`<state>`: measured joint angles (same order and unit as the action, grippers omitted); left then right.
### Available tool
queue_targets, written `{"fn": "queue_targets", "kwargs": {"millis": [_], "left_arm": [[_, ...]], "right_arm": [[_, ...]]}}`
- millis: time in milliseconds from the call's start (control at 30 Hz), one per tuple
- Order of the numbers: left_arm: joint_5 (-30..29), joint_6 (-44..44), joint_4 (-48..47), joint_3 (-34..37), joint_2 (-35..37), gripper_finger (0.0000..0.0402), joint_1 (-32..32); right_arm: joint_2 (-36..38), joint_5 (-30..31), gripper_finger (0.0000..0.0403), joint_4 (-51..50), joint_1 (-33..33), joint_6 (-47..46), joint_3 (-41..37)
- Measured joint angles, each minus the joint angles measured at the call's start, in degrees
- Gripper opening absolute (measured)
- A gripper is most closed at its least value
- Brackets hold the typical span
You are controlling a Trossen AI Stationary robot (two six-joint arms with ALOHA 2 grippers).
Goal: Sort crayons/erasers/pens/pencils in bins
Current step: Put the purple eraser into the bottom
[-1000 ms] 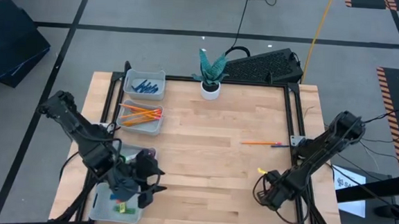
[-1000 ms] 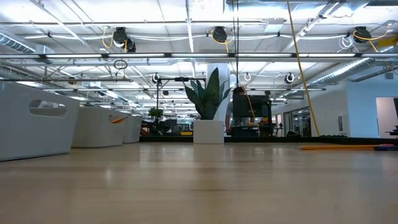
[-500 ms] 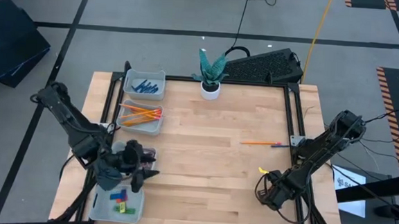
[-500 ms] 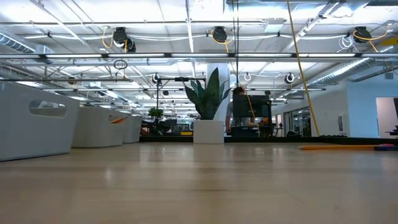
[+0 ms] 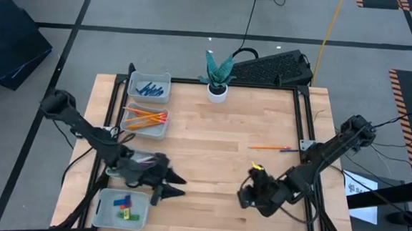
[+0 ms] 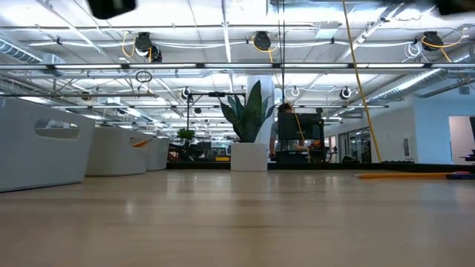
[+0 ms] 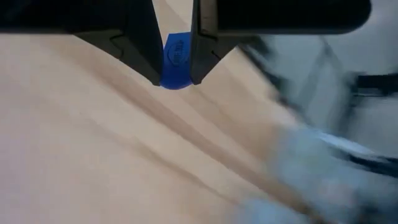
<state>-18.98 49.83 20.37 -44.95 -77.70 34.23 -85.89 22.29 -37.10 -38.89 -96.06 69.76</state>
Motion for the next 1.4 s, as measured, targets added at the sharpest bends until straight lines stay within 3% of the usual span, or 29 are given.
{"fn": "queue_targets", "kwargs": {"millis": [167,267,333,533,700,1033,1267,1400], "left_arm": [[12.96,0.61,11.91,0.00,-5.87,0.0276,-5.61],[21.43,1.37,19.32,0.00,-7.97,0.0306,-8.46],[26.52,1.49,24.14,0.00,-8.65,0.0324,-10.01],[31.23,0.26,33.33,-0.66,-8.55,0.0340,-14.17],[32.81,-0.47,32.70,-3.80,-8.50,0.0308,-16.00],[36.54,-2.85,32.65,-8.35,-8.60,0.0182,-16.28],[36.54,-3.56,31.22,-8.44,-8.63,0.0035,-16.40],[36.54,-3.26,29.54,-8.52,-8.60,0.0021,-16.36]], "right_arm": [[0.13,11.71,0.0055,25.46,4.89,35.07,3.73],[-0.07,11.34,0.0055,40.62,5.62,55.25,3.68],[0.03,8.66,0.0055,46.62,6.09,62.27,3.69],[-0.39,4.46,0.0055,51.41,7.11,70.01,3.67],[-0.98,1.40,0.0055,56.37,9.00,75.28,3.64],[-1.07,-2.05,0.0055,56.63,11.43,76.43,3.69],[-1.05,-1.99,0.0055,56.40,11.41,77.28,3.71],[-1.05,-2.39,0.0085,55.91,11.39,76.23,3.69]]}}
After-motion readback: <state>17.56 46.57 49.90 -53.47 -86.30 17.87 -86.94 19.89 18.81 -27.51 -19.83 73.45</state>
